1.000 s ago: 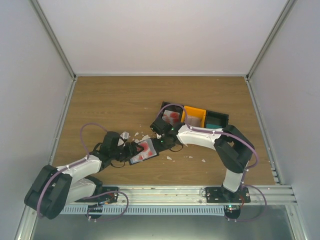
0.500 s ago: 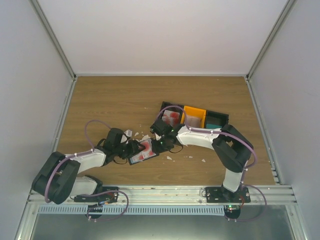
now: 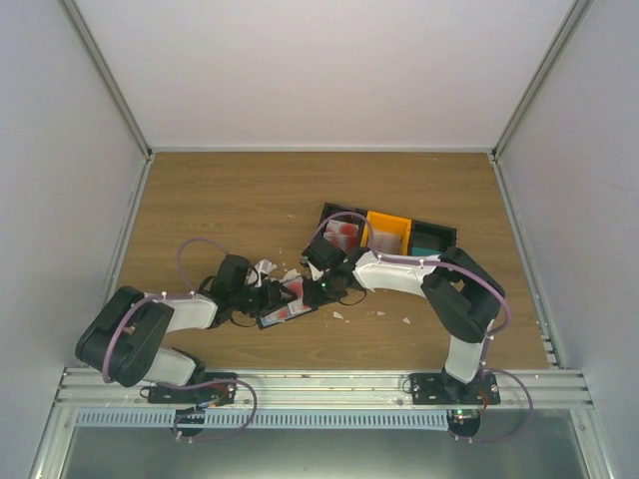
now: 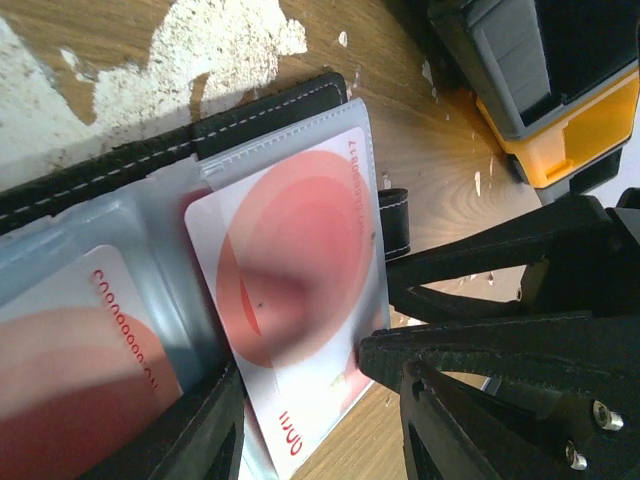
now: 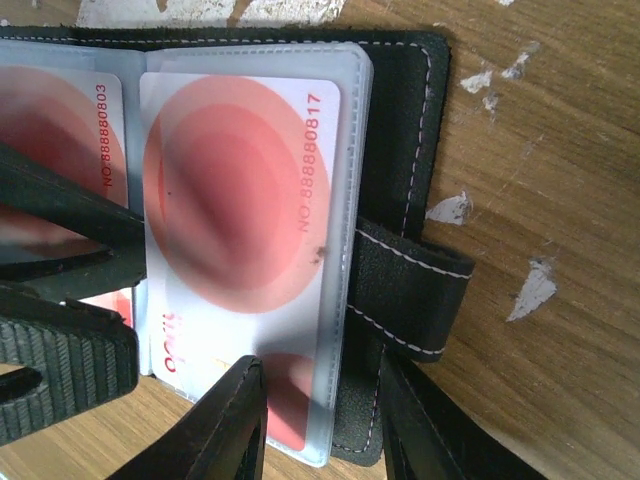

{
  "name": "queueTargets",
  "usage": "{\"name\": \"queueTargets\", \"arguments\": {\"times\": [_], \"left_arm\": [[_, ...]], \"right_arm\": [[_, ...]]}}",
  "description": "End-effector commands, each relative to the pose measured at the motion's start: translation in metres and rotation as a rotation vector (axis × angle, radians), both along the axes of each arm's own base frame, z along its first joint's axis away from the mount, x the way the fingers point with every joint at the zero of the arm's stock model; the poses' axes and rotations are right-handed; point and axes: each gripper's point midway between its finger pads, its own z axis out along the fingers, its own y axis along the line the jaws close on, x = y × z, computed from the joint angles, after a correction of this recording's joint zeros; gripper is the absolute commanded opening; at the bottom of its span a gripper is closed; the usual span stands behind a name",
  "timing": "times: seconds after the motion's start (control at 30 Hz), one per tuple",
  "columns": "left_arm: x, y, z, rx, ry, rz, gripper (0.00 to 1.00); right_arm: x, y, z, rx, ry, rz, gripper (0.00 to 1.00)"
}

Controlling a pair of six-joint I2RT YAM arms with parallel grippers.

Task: Put the credit cards into the card holder
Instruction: Insert the credit card into the card holder, then turn over the card slot in the card holder.

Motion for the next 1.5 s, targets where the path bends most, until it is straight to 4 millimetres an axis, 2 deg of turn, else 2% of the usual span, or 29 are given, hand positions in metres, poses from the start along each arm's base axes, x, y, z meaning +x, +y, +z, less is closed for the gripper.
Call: {"name": "queueTargets", "arguments": {"times": [0.0,0.13,0.23,0.33,0.47,0.63,0.77,0.9,1.07,1.23,1.47], "left_arm": [[-0.015,-0.002,-0.013,0.012,0.048,-0.05,0.46],[-0.014,-0.005,-0.009,0.005,0.036,-0.066,0.46],[-0.012,-0.003,-0.007,0.028,0.023,-0.06,0.47],[-0.008,0.001,0.0,0.064,-0.005,-0.054,0.5],[-0.004,0.008,0.012,0.128,-0.034,-0.054,0.54],[0.001,0.017,0.026,0.183,-0.058,-0.027,0.57],[0.008,0.045,0.03,0.286,-0.073,0.102,0.55],[0.008,0.07,0.034,0.317,-0.072,0.203,0.56],[-0.001,0.08,0.03,0.295,-0.05,0.23,0.54],[-0.011,0.08,0.017,0.258,-0.005,0.22,0.48],[-0.016,0.076,0.013,0.215,0.005,0.199,0.43]], "right_arm": [[-0.005,0.012,0.003,0.067,0.012,0.038,0.33],[-0.005,0.014,0.007,0.084,0.013,0.041,0.33],[0.004,0.003,0.01,0.035,-0.033,-0.006,0.34],[0.019,-0.011,0.021,-0.019,-0.113,-0.07,0.35],[0.029,-0.016,0.04,-0.029,-0.183,-0.101,0.38],[0.033,-0.009,0.051,-0.024,-0.219,-0.085,0.39],[0.026,0.01,0.055,0.003,-0.227,-0.025,0.38],[0.012,0.035,0.052,0.036,-0.209,0.046,0.35],[-0.005,0.061,0.039,0.07,-0.153,0.114,0.29],[-0.01,0.071,0.024,0.066,-0.109,0.144,0.19],[-0.014,0.072,0.008,0.043,-0.075,0.161,0.17]]}}
